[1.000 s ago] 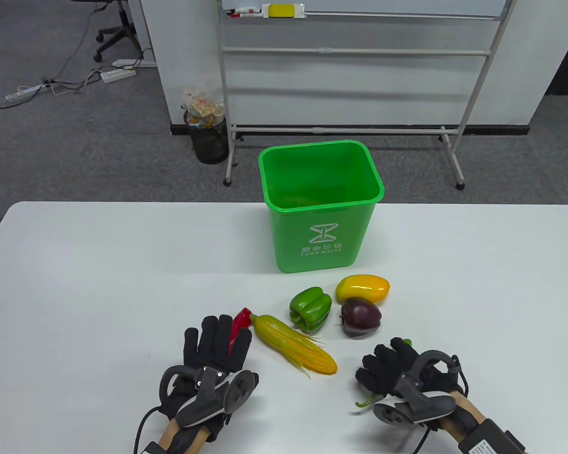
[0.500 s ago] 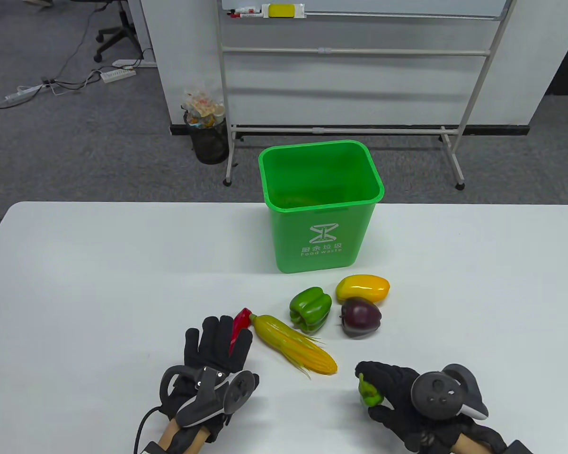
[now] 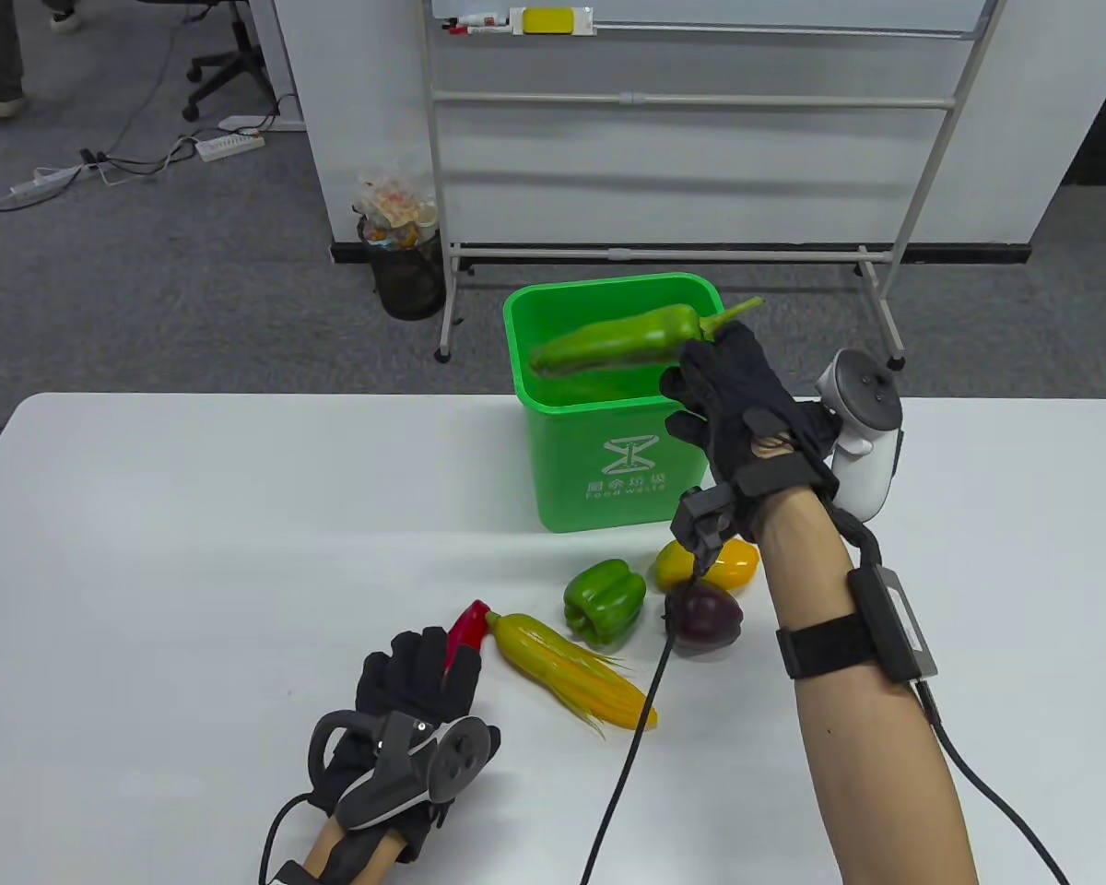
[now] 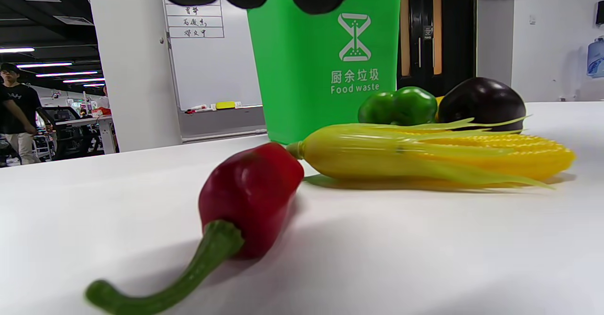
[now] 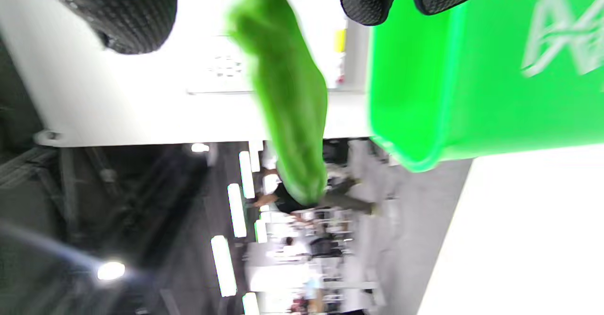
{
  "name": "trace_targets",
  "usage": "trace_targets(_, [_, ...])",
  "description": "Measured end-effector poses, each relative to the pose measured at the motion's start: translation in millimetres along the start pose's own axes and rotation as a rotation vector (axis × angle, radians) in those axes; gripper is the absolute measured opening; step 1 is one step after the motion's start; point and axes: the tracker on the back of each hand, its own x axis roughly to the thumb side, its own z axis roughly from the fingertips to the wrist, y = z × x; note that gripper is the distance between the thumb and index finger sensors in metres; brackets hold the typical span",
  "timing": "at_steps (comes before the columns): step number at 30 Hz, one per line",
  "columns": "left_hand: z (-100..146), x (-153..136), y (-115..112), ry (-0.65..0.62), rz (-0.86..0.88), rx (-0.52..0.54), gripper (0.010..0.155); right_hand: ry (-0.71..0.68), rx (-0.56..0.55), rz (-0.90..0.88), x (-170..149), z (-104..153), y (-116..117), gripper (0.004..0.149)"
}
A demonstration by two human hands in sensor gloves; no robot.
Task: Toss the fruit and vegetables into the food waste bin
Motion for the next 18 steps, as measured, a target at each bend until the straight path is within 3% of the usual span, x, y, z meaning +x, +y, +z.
trace_targets(3, [-0.2,0.0,-0.5,-0.010,-0.011,0.003,0.083,-0.066,-0.093,0.123,-16.7,13.5,-5.9,0.092])
trace_targets(10, [-1.1,2.5,-3.2,-0.013,-0.014,-0.012,0.083,-0.164,-0.053,0.442,-56.1,44.2,-20.6,0.083])
trace_targets(18, [-1.6,0.7,-4.5,-0.004,-0.019,-0.009,0.083,-0.330,-0.027,0.747,-75.2,74.5,-18.6,0.076])
